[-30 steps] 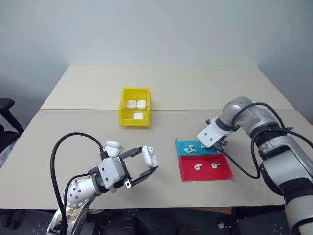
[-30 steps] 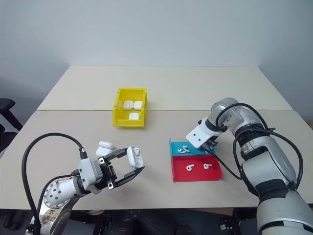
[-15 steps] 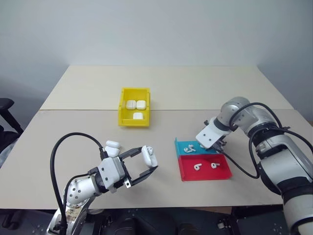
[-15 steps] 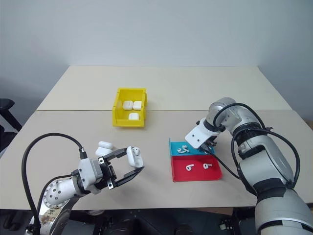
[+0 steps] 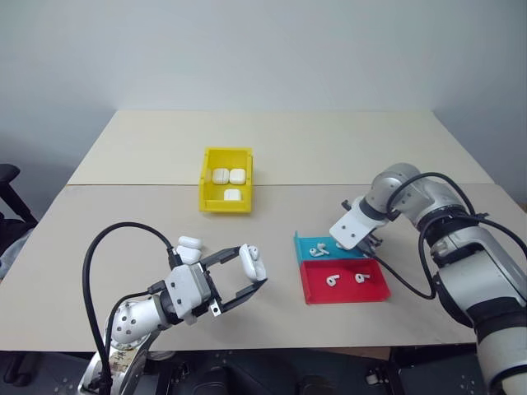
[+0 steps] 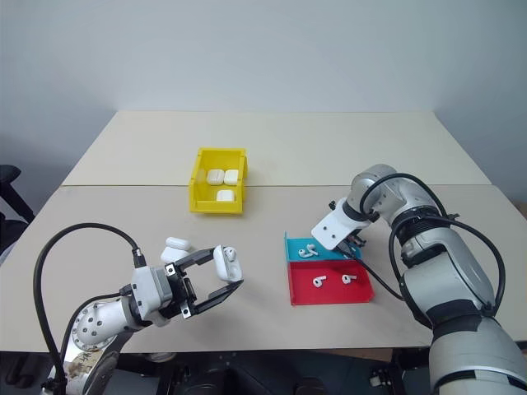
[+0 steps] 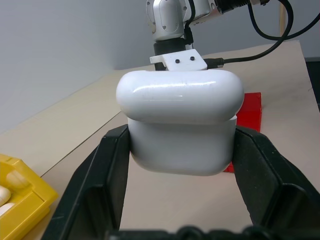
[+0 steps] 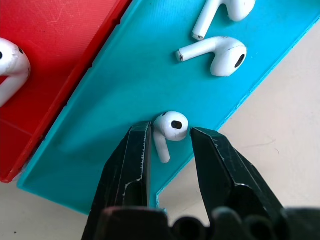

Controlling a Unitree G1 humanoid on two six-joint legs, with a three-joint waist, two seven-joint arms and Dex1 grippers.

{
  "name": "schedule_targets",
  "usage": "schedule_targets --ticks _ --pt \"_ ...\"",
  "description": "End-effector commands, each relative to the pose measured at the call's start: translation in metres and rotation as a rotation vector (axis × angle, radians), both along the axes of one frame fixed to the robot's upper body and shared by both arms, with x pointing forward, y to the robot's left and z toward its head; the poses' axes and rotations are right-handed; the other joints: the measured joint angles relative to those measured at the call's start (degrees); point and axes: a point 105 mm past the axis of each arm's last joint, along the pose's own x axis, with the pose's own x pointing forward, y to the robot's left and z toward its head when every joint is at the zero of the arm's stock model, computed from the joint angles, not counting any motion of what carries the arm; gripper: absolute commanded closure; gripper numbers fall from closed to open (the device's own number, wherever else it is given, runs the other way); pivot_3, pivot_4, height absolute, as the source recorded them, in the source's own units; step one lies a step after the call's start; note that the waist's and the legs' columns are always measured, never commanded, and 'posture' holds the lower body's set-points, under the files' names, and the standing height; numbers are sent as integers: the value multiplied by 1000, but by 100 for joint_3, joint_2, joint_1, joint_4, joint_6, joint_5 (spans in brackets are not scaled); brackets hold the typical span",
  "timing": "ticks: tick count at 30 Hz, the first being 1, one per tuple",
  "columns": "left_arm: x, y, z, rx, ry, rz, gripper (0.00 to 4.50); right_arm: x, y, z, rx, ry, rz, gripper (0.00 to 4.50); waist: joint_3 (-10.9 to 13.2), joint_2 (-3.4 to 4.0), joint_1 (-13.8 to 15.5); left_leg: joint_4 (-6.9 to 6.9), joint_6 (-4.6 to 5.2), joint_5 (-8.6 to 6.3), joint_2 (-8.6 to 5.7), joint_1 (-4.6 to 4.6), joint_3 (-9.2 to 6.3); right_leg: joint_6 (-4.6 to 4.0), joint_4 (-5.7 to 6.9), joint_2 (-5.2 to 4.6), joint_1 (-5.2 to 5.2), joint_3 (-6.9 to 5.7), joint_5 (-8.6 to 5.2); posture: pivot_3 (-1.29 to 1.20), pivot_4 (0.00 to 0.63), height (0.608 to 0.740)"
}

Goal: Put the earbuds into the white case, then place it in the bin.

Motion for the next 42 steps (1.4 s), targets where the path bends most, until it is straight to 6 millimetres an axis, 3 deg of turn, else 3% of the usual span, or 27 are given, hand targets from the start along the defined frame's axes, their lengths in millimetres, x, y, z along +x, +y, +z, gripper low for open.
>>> schedule_targets --ticks 1,5,8,17,23,27,33,38,42 --pt "-3 -4 9 -2 -39 -15 1753 1 1 6 0 -20 17 2934 0 0 0 0 0 0 0 0 0 0 0 0 0 0 0 0 150 740" --pt "-3 -3 9 -1 -40 -12 1753 0 1 6 -1 -15 23 2934 0 0 -1 0 0 0 0 0 0 0 1 0 0 0 0 0 150 740" --pt "-3 -3 8 -2 -39 -11 1753 1 1 6 2 -18 26 3502 0 0 0 0 0 0 0 0 0 0 1 0 0 0 0 0 150 740" --pt "-2 -3 8 -4 -42 -12 1753 0 1 9 20 -27 24 3502 0 0 -1 0 -1 0 0 1 0 0 2 0 0 0 0 0 150 740" --pt "-2 -8 22 -53 -69 -44 1753 -11 18 51 365 10 -65 3502 0 0 21 1 -1 1 0 -1 -2 0 2 0 2 -1 0 0 150 740" --pt "-3 -16 29 -93 -70 -103 1753 -47 28 100 827 94 -64 3502 0 0 81 0 0 0 0 -6 -12 0 -1 -3 7 -10 0 0 150 740" --pt "-4 -23 47 -190 -44 -173 1753 -101 32 146 1282 150 -81 3502 0 -1 93 3 4 -2 -1 -5 -18 0 0 -4 13 -9 0 0 150 740" --pt "0 -34 56 -182 2 -235 1753 -144 42 165 1601 309 -63 3502 -1 -2 53 9 3 -2 -3 -3 -28 1 2 1 17 -8 0 0 150 740" --pt "4 -42 64 -177 30 -264 1753 -163 52 162 1696 416 -65 3502 -1 -2 29 11 3 -1 -3 -2 -32 2 3 6 18 -6 0 0 150 740"
